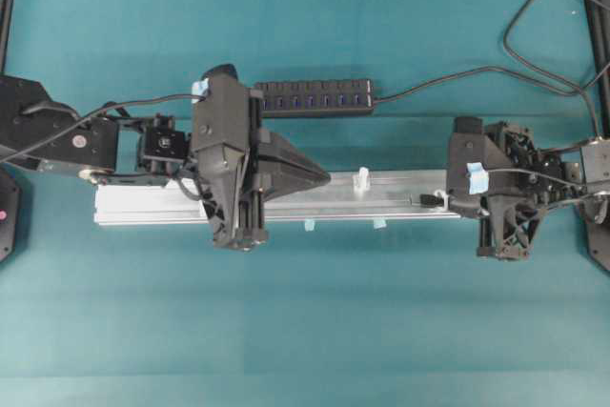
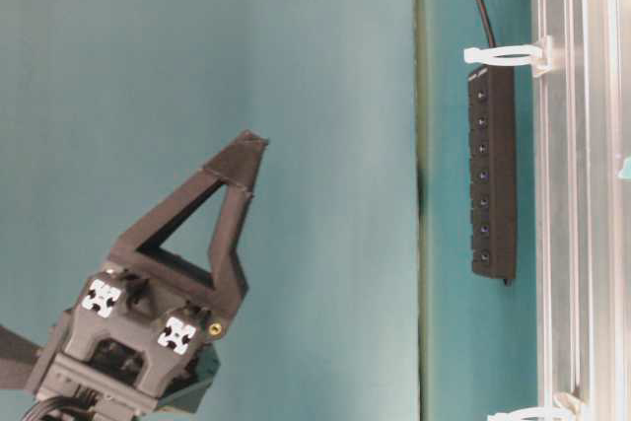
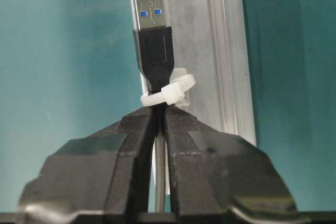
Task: Pass the USB cable through three rings with both arms.
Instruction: 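Move the left gripper right along the rail toward the plug, then grasp the plug tip with the left gripper beyond the ring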
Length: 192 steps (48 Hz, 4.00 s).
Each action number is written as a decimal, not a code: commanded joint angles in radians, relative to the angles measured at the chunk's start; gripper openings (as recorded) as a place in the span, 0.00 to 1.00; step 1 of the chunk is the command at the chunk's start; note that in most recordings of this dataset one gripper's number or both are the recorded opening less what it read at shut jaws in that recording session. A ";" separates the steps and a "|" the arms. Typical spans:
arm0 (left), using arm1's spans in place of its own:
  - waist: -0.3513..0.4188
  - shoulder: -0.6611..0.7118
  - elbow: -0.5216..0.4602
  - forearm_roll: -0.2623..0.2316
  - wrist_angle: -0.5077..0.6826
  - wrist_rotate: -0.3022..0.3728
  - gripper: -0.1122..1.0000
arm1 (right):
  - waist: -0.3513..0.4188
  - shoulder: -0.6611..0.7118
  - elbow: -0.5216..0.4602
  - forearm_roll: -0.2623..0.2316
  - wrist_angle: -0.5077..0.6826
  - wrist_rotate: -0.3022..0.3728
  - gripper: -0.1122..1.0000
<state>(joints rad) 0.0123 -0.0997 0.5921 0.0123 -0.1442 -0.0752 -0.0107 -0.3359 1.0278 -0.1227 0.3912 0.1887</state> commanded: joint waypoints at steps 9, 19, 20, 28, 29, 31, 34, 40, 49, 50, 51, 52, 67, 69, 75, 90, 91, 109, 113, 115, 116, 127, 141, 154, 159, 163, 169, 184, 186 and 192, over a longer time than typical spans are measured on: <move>0.006 0.067 -0.051 0.002 -0.011 -0.049 0.62 | 0.002 -0.009 -0.008 0.002 -0.008 0.011 0.05; 0.006 0.201 -0.153 0.002 -0.011 -0.040 0.92 | 0.002 -0.009 -0.006 0.002 -0.025 0.011 0.05; 0.006 0.216 -0.166 0.002 -0.009 -0.040 0.91 | 0.002 -0.009 -0.006 0.000 -0.026 0.011 0.05; 0.006 0.313 -0.253 0.002 0.002 -0.049 0.88 | 0.002 -0.009 -0.006 0.002 -0.034 0.011 0.05; 0.006 0.324 -0.264 0.003 0.005 -0.051 0.88 | 0.002 -0.009 -0.006 0.002 -0.034 0.011 0.05; 0.006 0.341 -0.284 0.002 0.015 -0.052 0.88 | 0.002 -0.009 -0.006 0.002 -0.034 0.011 0.05; 0.006 0.368 -0.311 0.002 0.032 -0.052 0.88 | 0.002 -0.009 -0.006 0.002 -0.034 0.012 0.05; 0.009 0.411 -0.359 0.003 0.074 -0.052 0.88 | 0.002 -0.009 -0.006 0.002 -0.034 0.012 0.05; 0.009 0.445 -0.383 0.003 0.080 -0.051 0.88 | 0.002 -0.009 -0.006 0.002 -0.041 0.012 0.04; 0.009 0.448 -0.380 0.002 0.080 -0.051 0.88 | 0.002 -0.009 -0.006 0.002 -0.043 0.012 0.05; 0.009 0.451 -0.379 0.002 0.080 -0.049 0.88 | 0.002 -0.009 -0.006 0.002 -0.043 0.012 0.05; 0.009 0.456 -0.376 0.003 0.080 -0.049 0.87 | 0.002 -0.009 -0.006 0.002 -0.044 0.012 0.05; 0.008 0.505 -0.396 0.002 0.054 -0.040 0.87 | 0.002 -0.009 -0.006 0.002 -0.049 0.012 0.05; 0.008 0.511 -0.402 0.002 0.049 -0.040 0.87 | 0.002 -0.009 -0.005 0.002 -0.049 0.012 0.05; 0.011 0.523 -0.416 0.003 0.048 -0.038 0.87 | 0.002 -0.009 -0.006 0.003 -0.049 0.012 0.05; 0.012 0.535 -0.442 0.005 0.048 -0.038 0.87 | 0.002 -0.009 -0.006 0.003 -0.049 0.012 0.05; 0.012 0.535 -0.443 0.005 0.048 -0.038 0.87 | 0.002 -0.009 -0.006 0.003 -0.049 0.012 0.05; 0.015 0.554 -0.460 0.005 0.054 -0.037 0.86 | 0.002 -0.009 -0.006 0.005 -0.054 0.012 0.05; 0.015 0.555 -0.460 0.005 0.054 -0.037 0.86 | 0.002 -0.008 -0.008 0.005 -0.054 0.012 0.05; 0.015 0.557 -0.460 0.005 0.054 -0.037 0.86 | 0.002 -0.008 -0.008 0.005 -0.054 0.012 0.05; 0.015 0.557 -0.460 0.005 0.054 -0.037 0.86 | 0.002 -0.008 -0.008 0.005 -0.054 0.012 0.04; 0.015 0.558 -0.462 0.008 0.054 -0.031 0.77 | 0.002 -0.006 -0.009 0.005 -0.060 0.012 0.04; 0.008 0.561 -0.465 0.008 0.049 0.011 0.59 | 0.002 -0.005 -0.009 0.005 -0.060 0.012 0.05; 0.008 0.565 -0.468 0.006 0.063 0.012 0.53 | 0.002 -0.005 -0.009 0.005 -0.060 0.012 0.05; 0.008 0.565 -0.471 0.006 0.087 0.012 0.51 | 0.002 -0.005 -0.009 0.005 -0.060 0.012 0.05; 0.008 0.565 -0.471 0.006 0.092 0.012 0.45 | 0.002 -0.005 -0.011 0.005 -0.060 0.012 0.05; 0.009 0.565 -0.476 0.008 0.086 0.021 0.32 | 0.003 -0.005 -0.011 0.005 -0.060 0.012 0.05; 0.011 0.578 -0.506 0.008 0.086 0.078 0.31 | 0.005 -0.003 -0.011 0.009 -0.061 0.012 0.05; 0.011 0.578 -0.506 0.008 0.087 0.078 0.31 | 0.005 -0.003 -0.011 0.011 -0.061 0.012 0.05; 0.009 0.578 -0.506 0.008 0.089 0.078 0.31 | 0.005 -0.003 -0.011 0.011 -0.061 0.012 0.05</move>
<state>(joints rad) 0.0245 0.4832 0.1058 0.0169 -0.0491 0.0015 -0.0107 -0.3344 1.0293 -0.1150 0.3436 0.1902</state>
